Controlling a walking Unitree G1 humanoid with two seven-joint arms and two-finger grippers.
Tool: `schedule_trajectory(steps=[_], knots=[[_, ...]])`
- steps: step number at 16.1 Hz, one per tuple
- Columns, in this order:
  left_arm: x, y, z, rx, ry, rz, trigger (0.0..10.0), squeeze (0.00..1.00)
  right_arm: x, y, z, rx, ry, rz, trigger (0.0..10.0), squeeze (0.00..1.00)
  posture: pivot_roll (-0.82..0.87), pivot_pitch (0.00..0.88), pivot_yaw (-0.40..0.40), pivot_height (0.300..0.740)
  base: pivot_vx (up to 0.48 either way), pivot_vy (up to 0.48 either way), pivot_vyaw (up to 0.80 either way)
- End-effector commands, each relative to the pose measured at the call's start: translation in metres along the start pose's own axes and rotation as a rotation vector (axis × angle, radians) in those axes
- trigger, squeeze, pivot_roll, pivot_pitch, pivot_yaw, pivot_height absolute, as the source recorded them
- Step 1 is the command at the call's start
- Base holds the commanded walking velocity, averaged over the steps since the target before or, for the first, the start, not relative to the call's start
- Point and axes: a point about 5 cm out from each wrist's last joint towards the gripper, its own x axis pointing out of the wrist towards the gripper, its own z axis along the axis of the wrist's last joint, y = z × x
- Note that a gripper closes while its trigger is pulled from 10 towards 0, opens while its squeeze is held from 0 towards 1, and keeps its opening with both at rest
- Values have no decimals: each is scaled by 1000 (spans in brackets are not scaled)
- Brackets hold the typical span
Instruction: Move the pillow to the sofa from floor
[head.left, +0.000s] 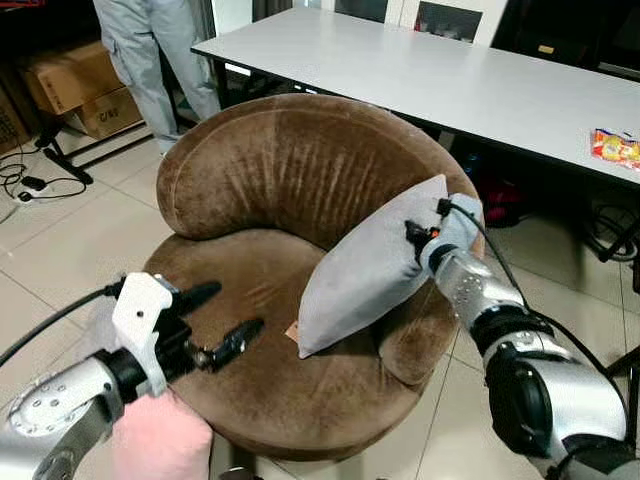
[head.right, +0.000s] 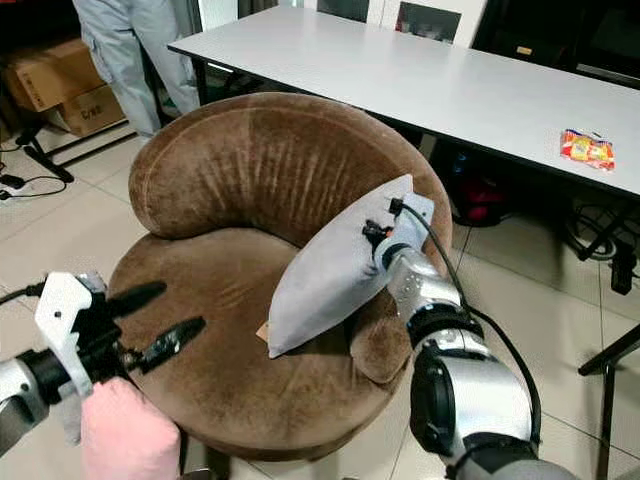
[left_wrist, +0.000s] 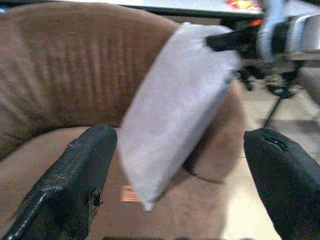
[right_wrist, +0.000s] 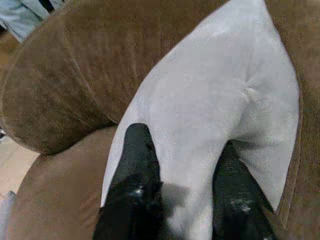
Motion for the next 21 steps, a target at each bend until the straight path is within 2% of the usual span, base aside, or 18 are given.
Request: schedule_trajectory(steps=[1,3,4,5,6,8,9,10,12,13,14,15,21], knots=[[4,3,-2,30,22,43,10000,0,-2,-5,22,-7,-108,5,10000,1000,26,0,-40,740,0,0,0],[14,7,-6,53,40,136,10000,0,-11,-6,40,-62,-223,85,10000,1000,17,0,-34,740,0,0,0],[16,9,-5,72,35,168,10000,0,-13,-5,42,-75,-239,96,10000,1000,10,0,-31,740,0,0,0],[19,14,-2,107,3,242,10000,0,-21,-2,50,-159,-300,134,10000,1000,7,0,-31,740,0,0,0],[21,18,1,122,-26,313,10000,0,-31,3,56,-205,-352,179,10000,1000,0,0,-36,740,0,0,0],[24,19,3,128,-47,395,10000,0,-51,16,53,-266,-368,253,10000,1000,-5,0,-38,740,0,0,0],[25,18,5,135,-62,427,10000,0,-61,23,46,-293,-355,283,10000,47,-5,0,-38,740,0,0,0],[25,17,6,143,-68,445,10000,0,-65,26,43,-298,-348,292,10000,0,-5,0,-38,740,0,0,0],[25,14,5,148,-72,470,10000,0,-75,33,30,-293,-321,300,10000,0,-7,0,-54,740,0,0,0],[25,7,4,138,-80,490,10000,0,-86,40,10,-311,-273,288,10000,0,-7,0,-54,740,0,0,0],[25,7,4,138,-80,490,10000,0,-86,40,10,-311,-273,288,10000,0,-7,0,-54,740,0,0,0],[25,5,3,133,-76,518,10000,0,-90,43,-2,-328,-248,269,10000,0,1,0,-68,740,0,0,0],[27,5,3,130,-78,557,10000,0,-96,47,-4,-363,-224,251,10000,0,-3,0,-64,740,-252,0,0]])
